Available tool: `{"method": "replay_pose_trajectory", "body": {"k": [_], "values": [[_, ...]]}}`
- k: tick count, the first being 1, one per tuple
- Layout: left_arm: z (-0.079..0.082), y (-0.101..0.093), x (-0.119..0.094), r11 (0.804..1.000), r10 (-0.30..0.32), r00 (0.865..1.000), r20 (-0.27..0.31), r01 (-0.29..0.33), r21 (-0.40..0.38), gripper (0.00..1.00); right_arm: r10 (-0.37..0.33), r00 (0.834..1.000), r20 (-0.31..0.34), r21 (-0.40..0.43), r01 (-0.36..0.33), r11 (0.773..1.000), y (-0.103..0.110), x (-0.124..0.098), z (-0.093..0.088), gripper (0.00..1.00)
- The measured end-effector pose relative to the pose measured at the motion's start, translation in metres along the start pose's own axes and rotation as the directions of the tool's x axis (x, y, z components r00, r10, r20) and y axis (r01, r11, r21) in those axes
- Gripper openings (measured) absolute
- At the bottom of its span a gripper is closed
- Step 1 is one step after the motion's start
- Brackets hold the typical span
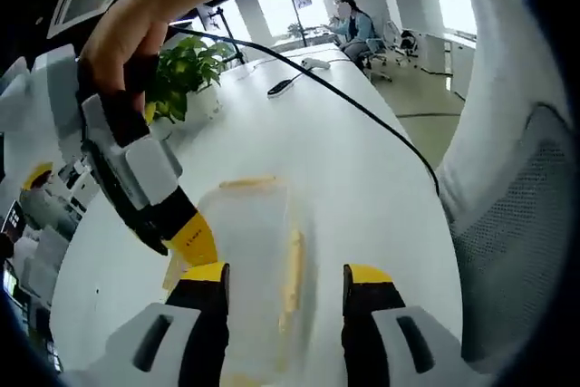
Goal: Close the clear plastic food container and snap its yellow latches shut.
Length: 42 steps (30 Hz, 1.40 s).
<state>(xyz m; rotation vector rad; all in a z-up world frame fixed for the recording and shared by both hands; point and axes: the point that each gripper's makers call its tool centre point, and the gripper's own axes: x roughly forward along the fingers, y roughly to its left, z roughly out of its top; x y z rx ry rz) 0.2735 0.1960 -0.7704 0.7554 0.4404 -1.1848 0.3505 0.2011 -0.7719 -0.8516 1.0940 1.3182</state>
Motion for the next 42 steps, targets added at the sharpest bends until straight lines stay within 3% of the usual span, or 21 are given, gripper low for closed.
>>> {"method": "replay_pose_trajectory", "body": {"k": [1, 2, 5, 11, 17, 22, 24, 33, 42], "values": [[-0.003, 0.003, -0.003, 0.999, 0.011, 1.000, -0.009, -0.012, -0.038, 0.50, 0.000, 1.000, 0.006, -0.003, 0.000, 1.000, 0.001, -0.003, -0.002, 0.44], [0.000, 0.005, -0.006, 0.998, -0.003, 1.000, 0.019, 0.004, -0.060, 0.51, 0.010, 1.000, 0.017, -0.016, -0.010, 1.000, 0.004, -0.008, -0.003, 0.43], [0.000, 0.020, -0.017, 0.997, 0.034, 0.999, 0.034, -0.031, -0.077, 0.51, 0.022, 0.999, 0.036, -0.028, -0.021, 0.999, 0.012, -0.014, -0.007, 0.46], [-0.013, 0.037, -0.029, 0.997, 0.055, 0.998, -0.028, -0.056, -0.059, 0.52, 0.000, 1.000, 0.022, -0.107, 0.002, 0.994, 0.017, -0.018, -0.027, 0.64], [-0.024, 0.036, -0.032, 0.999, 0.012, 0.996, -0.089, -0.016, -0.049, 0.54, -0.013, 1.000, 0.026, -0.095, 0.015, 0.995, 0.022, -0.020, -0.041, 0.61], [-0.021, 0.036, -0.033, 0.995, -0.036, 0.995, -0.088, 0.028, -0.096, 0.73, -0.020, 0.999, 0.025, -0.107, 0.023, 0.994, 0.029, -0.021, -0.047, 0.59], [-0.020, 0.038, -0.034, 0.997, -0.039, 0.995, -0.097, 0.033, -0.063, 0.72, -0.031, 0.999, 0.023, -0.110, 0.033, 0.993, 0.032, -0.022, -0.049, 0.60], [-0.031, 0.042, -0.031, 0.996, -0.082, 0.982, -0.169, 0.073, -0.059, 0.72, -0.034, 0.998, 0.050, -0.133, 0.041, 0.990, 0.050, -0.025, -0.047, 0.62], [-0.036, 0.045, -0.026, 0.992, -0.126, 0.970, -0.210, 0.118, -0.049, 0.72, -0.053, 0.998, 0.029, -0.121, 0.056, 0.991, 0.044, -0.013, -0.056, 0.74]]}}
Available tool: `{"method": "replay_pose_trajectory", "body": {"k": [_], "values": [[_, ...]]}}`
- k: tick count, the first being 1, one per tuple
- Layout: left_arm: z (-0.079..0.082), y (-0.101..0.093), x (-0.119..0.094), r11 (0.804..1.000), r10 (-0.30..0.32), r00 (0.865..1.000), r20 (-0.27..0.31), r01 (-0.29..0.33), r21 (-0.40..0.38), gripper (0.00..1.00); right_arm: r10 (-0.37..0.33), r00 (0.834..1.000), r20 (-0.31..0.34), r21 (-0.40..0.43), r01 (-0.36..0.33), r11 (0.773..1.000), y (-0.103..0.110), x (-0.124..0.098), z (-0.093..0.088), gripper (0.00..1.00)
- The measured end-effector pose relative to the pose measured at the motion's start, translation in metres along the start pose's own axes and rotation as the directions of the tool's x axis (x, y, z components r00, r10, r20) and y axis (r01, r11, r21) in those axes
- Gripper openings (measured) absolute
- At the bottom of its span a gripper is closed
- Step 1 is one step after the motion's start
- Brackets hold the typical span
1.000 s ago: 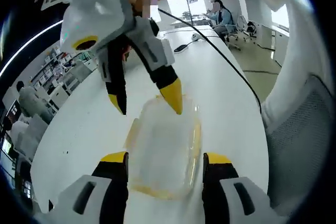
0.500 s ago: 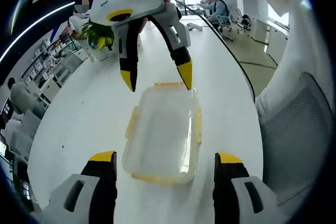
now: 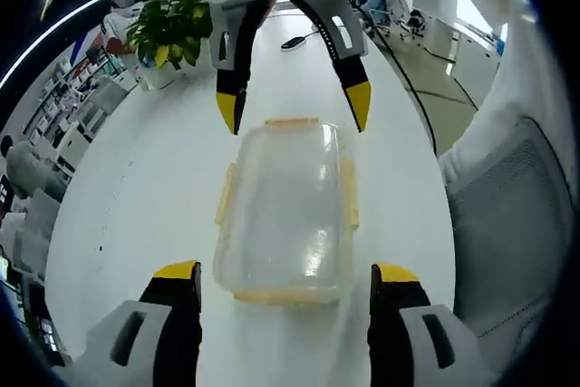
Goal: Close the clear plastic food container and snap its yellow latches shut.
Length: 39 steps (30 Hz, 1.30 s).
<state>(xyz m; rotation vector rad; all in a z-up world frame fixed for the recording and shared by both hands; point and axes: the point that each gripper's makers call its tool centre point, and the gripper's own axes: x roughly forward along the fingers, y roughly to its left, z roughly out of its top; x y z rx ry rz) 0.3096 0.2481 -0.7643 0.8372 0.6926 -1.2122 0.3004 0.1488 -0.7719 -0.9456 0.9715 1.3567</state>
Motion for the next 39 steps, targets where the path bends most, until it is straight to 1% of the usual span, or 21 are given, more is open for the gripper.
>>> {"method": "replay_pose_trajectory", "body": {"k": [2, 4, 6, 9, 11, 12, 13, 14, 17, 19, 28, 32, 34, 39], "values": [[-0.002, 0.002, 0.001, 1.000, -0.004, 1.000, -0.019, 0.005, 0.019, 0.72, -0.003, 1.000, -0.005, 0.000, 0.003, 1.000, -0.001, 0.004, -0.002, 0.75], [-0.004, 0.005, 0.003, 1.000, -0.012, 0.999, -0.038, 0.013, 0.028, 0.71, -0.015, 1.000, -0.006, -0.005, 0.015, 1.000, -0.004, 0.009, -0.003, 0.73], [-0.004, 0.007, 0.007, 1.000, -0.016, 0.999, -0.041, 0.017, 0.020, 0.69, -0.016, 1.000, -0.014, 0.000, 0.016, 1.000, -0.007, 0.014, -0.004, 0.71], [-0.003, 0.004, 0.012, 0.999, -0.040, 0.998, -0.041, 0.040, 0.015, 0.70, -0.008, 1.000, -0.027, 0.005, 0.008, 1.000, -0.006, 0.020, -0.007, 0.74], [-0.005, -0.004, 0.019, 0.996, -0.084, 0.996, -0.043, 0.085, 0.020, 0.68, -0.009, 0.999, -0.046, 0.000, 0.009, 1.000, -0.008, 0.023, -0.011, 0.75], [-0.003, -0.001, 0.024, 0.996, -0.073, 0.997, -0.034, 0.075, 0.052, 0.71, -0.019, 0.998, -0.068, -0.020, 0.018, 1.000, -0.010, 0.025, -0.015, 0.73], [-0.005, -0.005, 0.026, 0.996, -0.086, 0.995, -0.052, 0.088, 0.030, 0.70, -0.014, 0.998, -0.061, -0.022, 0.012, 1.000, -0.010, 0.027, -0.014, 0.74], [-0.004, -0.003, 0.027, 0.994, -0.086, 0.995, -0.052, 0.088, 0.056, 0.70, -0.012, 0.998, -0.058, -0.023, 0.011, 1.000, -0.010, 0.028, -0.014, 0.75], [-0.004, -0.005, 0.025, 0.994, -0.097, 0.994, -0.044, 0.098, 0.044, 0.70, -0.011, 0.999, -0.042, -0.022, 0.010, 1.000, -0.011, 0.032, -0.013, 0.76], [-0.005, -0.006, 0.024, 0.993, -0.104, 0.994, -0.044, 0.106, 0.046, 0.70, -0.015, 0.999, -0.042, -0.023, 0.014, 1.000, -0.010, 0.033, -0.012, 0.77], [-0.008, -0.007, 0.024, 0.993, -0.107, 0.991, -0.075, 0.111, 0.048, 0.70, -0.003, 0.996, -0.084, -0.024, 0.001, 1.000, -0.010, 0.036, -0.012, 0.77], [-0.011, -0.008, 0.026, 0.993, -0.092, 0.987, -0.135, 0.101, 0.063, 0.70, 0.005, 0.996, -0.093, -0.025, -0.007, 1.000, -0.010, 0.037, -0.013, 0.78], [-0.012, -0.007, 0.026, 0.992, -0.092, 0.985, -0.146, 0.103, 0.067, 0.70, 0.009, 0.996, -0.094, -0.020, -0.011, 1.000, -0.009, 0.037, -0.013, 0.78], [-0.013, -0.007, 0.026, 0.992, -0.093, 0.984, -0.150, 0.105, 0.075, 0.70, 0.010, 0.996, -0.086, -0.008, -0.011, 1.000, -0.008, 0.037, -0.012, 0.78]]}}
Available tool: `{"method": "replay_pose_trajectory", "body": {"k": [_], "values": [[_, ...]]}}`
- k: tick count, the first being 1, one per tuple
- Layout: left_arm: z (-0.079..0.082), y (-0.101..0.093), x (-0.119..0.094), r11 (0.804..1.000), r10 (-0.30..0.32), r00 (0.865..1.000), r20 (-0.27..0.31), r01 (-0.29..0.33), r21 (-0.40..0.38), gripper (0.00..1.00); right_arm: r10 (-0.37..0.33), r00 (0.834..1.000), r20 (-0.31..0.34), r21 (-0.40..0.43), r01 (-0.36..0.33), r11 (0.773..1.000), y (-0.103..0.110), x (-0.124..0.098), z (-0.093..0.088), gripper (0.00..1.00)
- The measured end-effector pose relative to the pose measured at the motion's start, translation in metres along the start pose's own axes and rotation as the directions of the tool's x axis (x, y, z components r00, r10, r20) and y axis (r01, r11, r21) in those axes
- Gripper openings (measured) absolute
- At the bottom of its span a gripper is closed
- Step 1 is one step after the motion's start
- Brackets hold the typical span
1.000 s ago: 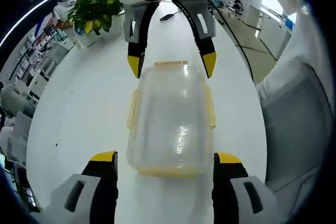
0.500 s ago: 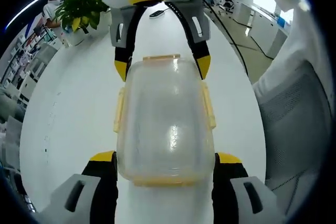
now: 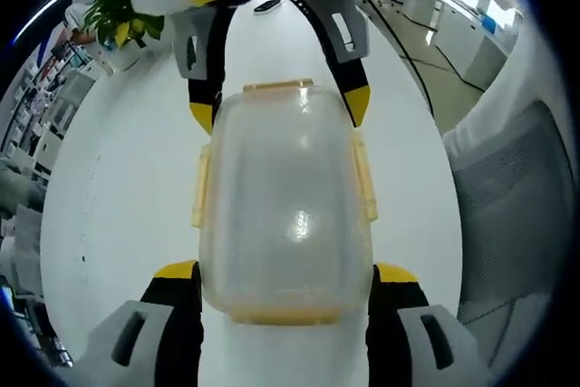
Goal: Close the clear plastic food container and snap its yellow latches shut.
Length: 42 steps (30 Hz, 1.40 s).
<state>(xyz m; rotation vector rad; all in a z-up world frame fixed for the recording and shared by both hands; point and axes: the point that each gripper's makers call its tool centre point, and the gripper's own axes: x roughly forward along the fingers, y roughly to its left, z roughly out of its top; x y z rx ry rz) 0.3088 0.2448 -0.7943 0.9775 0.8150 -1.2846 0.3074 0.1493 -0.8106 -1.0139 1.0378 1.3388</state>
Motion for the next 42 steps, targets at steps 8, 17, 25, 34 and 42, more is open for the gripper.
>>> {"method": "replay_pose_trajectory", "body": {"k": [8, 17, 25, 34, 42], "values": [[-0.004, -0.001, -0.001, 1.000, -0.014, 1.000, 0.002, 0.014, 0.027, 0.70, -0.006, 1.000, -0.006, 0.025, 0.006, 1.000, 0.004, 0.001, 0.003, 0.78], [-0.040, -0.004, -0.015, 0.997, -0.023, 0.999, -0.039, 0.026, 0.073, 0.71, -0.006, 0.999, 0.050, 0.064, 0.003, 0.998, 0.013, 0.012, 0.043, 0.79], [-0.066, -0.011, -0.024, 0.998, 0.013, 0.999, -0.029, -0.011, 0.066, 0.72, 0.002, 1.000, 0.009, 0.048, -0.003, 0.999, 0.021, 0.025, 0.073, 0.81], [-0.091, -0.021, -0.035, 0.999, 0.025, 1.000, -0.006, -0.024, 0.047, 0.73, 0.009, 0.999, -0.042, 0.025, -0.008, 1.000, 0.032, 0.035, 0.099, 0.82], [-0.096, -0.022, -0.037, 0.999, 0.035, 0.999, 0.037, -0.037, 0.035, 0.73, 0.001, 0.997, -0.071, 0.023, 0.001, 1.000, 0.032, 0.040, 0.104, 0.84]]}}
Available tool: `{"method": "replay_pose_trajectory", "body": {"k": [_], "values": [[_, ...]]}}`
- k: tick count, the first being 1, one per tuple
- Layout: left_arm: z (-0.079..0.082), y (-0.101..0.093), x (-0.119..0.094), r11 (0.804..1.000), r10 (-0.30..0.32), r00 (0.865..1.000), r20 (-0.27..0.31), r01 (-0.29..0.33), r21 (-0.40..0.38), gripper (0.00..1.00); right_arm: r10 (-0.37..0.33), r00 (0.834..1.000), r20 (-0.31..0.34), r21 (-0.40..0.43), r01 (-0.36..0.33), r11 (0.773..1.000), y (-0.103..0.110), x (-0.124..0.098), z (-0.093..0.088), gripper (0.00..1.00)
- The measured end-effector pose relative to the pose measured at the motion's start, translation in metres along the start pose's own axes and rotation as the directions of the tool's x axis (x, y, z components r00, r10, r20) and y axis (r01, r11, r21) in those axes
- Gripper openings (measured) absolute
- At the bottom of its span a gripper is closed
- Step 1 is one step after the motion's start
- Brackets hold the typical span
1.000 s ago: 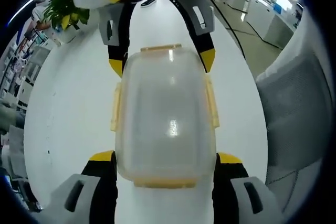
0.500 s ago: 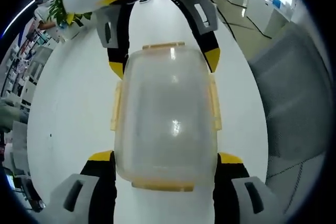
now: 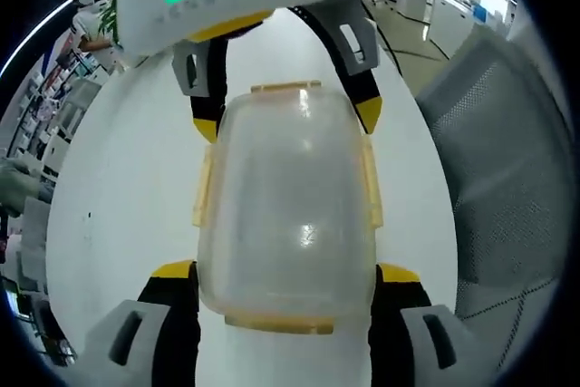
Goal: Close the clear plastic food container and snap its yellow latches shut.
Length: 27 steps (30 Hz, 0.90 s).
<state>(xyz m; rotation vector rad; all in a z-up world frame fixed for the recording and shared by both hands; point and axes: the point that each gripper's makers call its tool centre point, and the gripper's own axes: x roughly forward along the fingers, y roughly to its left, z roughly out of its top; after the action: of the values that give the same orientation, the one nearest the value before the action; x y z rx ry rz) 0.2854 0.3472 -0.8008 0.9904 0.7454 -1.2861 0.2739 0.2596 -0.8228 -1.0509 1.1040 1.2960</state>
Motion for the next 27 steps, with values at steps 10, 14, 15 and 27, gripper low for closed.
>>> {"method": "replay_pose_trajectory", "body": {"k": [10, 14, 15, 27], "values": [[-0.002, 0.005, 0.002, 0.999, -0.025, 1.000, -0.002, 0.026, 0.027, 0.74, -0.004, 1.000, -0.002, 0.032, 0.004, 0.999, -0.003, 0.006, 0.004, 0.88], [-0.003, 0.011, 0.003, 0.999, -0.034, 0.999, -0.003, 0.034, 0.040, 0.75, -0.008, 1.000, 0.006, 0.049, 0.008, 0.999, -0.009, 0.006, 0.006, 0.89], [-0.003, 0.014, 0.003, 0.999, -0.034, 0.999, -0.004, 0.035, 0.041, 0.75, -0.009, 1.000, 0.010, 0.049, 0.008, 0.999, -0.011, 0.005, 0.007, 0.89], [-0.008, 0.058, 0.011, 0.999, -0.029, 1.000, -0.001, 0.029, 0.022, 0.76, -0.029, 0.999, 0.015, 0.050, 0.028, 0.998, -0.056, 0.006, 0.010, 0.90]]}}
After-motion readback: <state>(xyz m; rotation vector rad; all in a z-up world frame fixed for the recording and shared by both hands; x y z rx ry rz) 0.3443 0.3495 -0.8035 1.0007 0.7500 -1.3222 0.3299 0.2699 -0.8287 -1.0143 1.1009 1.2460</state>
